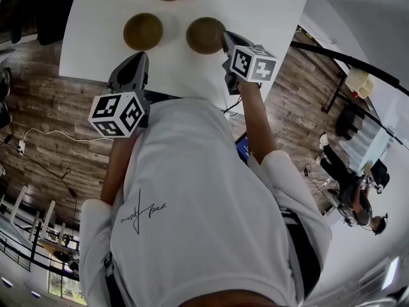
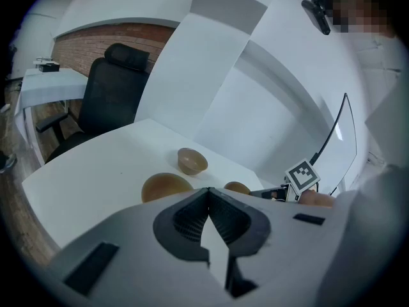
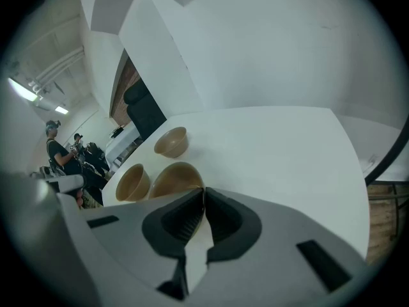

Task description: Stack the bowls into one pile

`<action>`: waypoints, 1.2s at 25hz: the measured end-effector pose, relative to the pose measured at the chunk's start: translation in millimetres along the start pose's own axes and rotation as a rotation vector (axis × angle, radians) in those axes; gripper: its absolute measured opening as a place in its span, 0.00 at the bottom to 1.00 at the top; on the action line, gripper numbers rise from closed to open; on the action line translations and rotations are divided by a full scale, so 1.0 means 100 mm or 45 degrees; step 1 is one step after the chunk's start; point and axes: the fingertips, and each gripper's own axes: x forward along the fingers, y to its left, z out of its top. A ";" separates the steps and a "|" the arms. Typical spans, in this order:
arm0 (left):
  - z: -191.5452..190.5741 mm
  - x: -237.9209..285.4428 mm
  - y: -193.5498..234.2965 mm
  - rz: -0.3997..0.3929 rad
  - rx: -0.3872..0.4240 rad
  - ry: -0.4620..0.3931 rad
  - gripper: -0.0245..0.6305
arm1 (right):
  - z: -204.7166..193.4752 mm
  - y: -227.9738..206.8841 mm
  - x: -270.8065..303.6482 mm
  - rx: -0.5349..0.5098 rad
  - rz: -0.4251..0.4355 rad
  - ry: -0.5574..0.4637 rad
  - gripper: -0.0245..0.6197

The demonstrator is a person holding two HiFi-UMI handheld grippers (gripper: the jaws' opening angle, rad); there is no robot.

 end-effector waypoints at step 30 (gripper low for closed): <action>0.02 0.11 0.04 0.002 0.008 0.009 0.05 | 0.90 0.65 0.11 -0.132 0.129 -0.121 0.07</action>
